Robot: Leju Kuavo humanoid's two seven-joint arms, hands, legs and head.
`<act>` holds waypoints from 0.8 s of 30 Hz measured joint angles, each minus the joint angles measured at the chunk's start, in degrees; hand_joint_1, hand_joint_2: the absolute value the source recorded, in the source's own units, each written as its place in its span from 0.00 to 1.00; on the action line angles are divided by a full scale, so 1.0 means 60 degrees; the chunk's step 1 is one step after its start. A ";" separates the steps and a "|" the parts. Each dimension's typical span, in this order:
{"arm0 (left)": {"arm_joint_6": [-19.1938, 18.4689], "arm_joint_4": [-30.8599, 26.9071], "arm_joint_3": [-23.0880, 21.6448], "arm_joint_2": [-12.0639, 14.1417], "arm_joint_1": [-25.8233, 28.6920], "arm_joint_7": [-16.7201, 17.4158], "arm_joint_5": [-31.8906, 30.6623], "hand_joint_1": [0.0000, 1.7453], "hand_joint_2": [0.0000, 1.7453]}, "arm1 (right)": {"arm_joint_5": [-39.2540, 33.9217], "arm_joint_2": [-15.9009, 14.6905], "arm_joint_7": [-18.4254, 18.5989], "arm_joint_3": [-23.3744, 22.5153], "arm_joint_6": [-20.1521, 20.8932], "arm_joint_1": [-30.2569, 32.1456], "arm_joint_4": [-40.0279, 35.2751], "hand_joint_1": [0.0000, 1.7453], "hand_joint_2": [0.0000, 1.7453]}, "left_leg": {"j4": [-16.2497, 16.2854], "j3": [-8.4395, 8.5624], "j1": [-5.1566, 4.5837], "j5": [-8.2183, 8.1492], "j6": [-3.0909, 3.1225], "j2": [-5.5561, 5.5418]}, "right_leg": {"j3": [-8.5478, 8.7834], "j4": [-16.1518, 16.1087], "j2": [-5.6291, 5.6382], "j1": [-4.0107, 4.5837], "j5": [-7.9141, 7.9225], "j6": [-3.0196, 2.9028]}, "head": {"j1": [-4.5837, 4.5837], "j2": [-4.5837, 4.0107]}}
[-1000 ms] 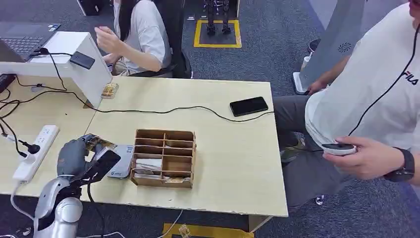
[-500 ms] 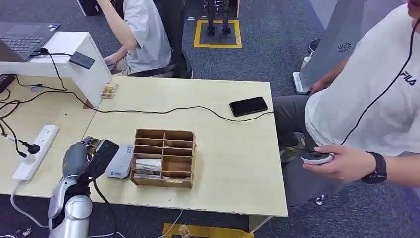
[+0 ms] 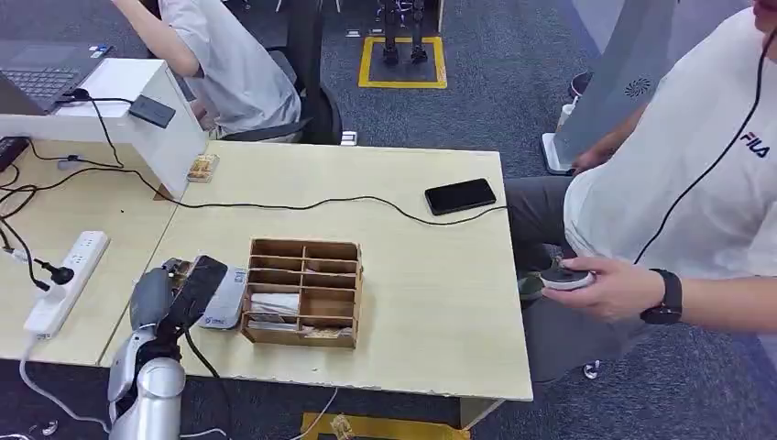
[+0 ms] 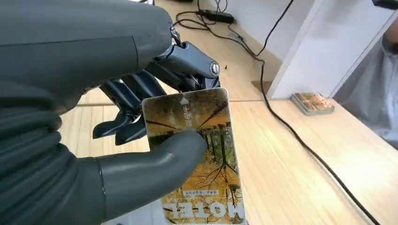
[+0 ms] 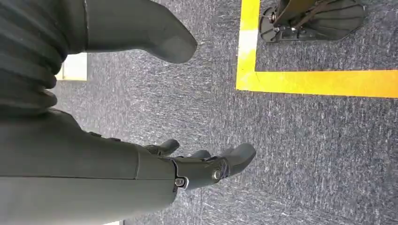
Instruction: Pass the card to the sensor for recognition and then transmit it.
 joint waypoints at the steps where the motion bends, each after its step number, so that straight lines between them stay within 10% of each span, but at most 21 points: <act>1: -0.0022 0.0033 0.0000 -0.0041 -0.0016 0.0015 0.0022 1.00 1.00 | 0.0000 0.0000 -0.0015 0.0004 0.0000 -0.0001 0.0000 0.00 1.00 | 0.0000 0.0000 0.0000 0.0000 0.0000 0.0000 | 0.0000 0.0000 0.0000 0.0000 0.0000 0.0000 | 0.0000 0.0000; 24: 0.0732 0.0860 0.0721 -0.0594 -0.0628 0.0339 -0.0539 1.00 1.00 | 0.0168 0.0011 0.0011 0.0270 0.0026 -0.0010 0.0011 0.00 1.00 | 0.0000 0.0000 0.0001 0.0000 0.0000 0.0000 | 0.0000 0.0000 0.0000 0.0001 0.0000 0.0000 | -0.0004 0.0000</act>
